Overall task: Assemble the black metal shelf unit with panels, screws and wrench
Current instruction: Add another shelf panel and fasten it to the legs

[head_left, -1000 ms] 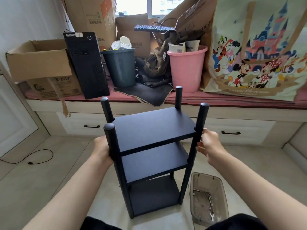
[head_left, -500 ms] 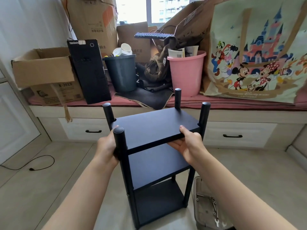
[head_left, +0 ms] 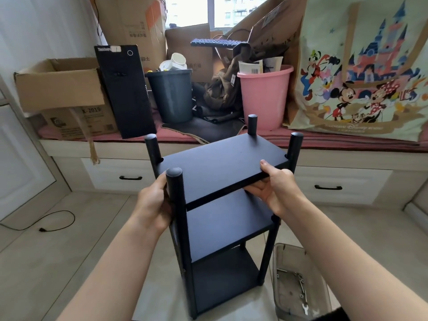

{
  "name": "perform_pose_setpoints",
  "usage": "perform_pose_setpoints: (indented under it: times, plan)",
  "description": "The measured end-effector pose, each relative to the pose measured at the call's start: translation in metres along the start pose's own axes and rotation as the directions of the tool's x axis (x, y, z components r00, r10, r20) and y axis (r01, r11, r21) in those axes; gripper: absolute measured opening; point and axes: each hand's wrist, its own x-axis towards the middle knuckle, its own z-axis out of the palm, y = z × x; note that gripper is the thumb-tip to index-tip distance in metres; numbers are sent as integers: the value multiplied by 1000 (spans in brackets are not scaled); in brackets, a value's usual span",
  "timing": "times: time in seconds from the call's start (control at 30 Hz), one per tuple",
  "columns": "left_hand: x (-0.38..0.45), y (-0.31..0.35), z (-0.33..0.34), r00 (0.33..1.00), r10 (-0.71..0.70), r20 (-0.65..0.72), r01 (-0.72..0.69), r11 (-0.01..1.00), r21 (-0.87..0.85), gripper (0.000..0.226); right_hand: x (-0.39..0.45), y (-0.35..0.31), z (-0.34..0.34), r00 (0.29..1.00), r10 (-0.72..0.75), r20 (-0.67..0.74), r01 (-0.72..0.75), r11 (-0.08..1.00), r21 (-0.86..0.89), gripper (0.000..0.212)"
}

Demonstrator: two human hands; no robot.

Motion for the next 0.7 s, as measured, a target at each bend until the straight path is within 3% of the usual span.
perform_pose_setpoints:
  times: [0.13, 0.23, 0.3, 0.5, 0.7]
  plan:
    - [-3, 2, -1, 988, -72, 134, 81, 995, -62, 18, 10, -4, -2, 1000, -10, 4, 9, 998, 58, 36]
    - [-6, 5, -2, 965, -51, 257, 84, 989, -123, 29, 18, -5, -1, 999, -30, 23, 28, 995, 94, 36]
    - [-10, 5, 0, 955, -32, 293, 74, 988, -133, 18, 21, -1, -1, 999, -33, 20, 31, 995, 97, 36]
    - [-14, 0, 5, 965, -12, 261, 63, 980, -186, 21, 21, 3, 0, 999, -38, 11, 36, 994, 107, 37]
    - [-17, -1, 10, 969, 20, 247, 37, 975, -221, 10, 18, -2, 1, 999, -31, 17, 28, 988, 154, 29]
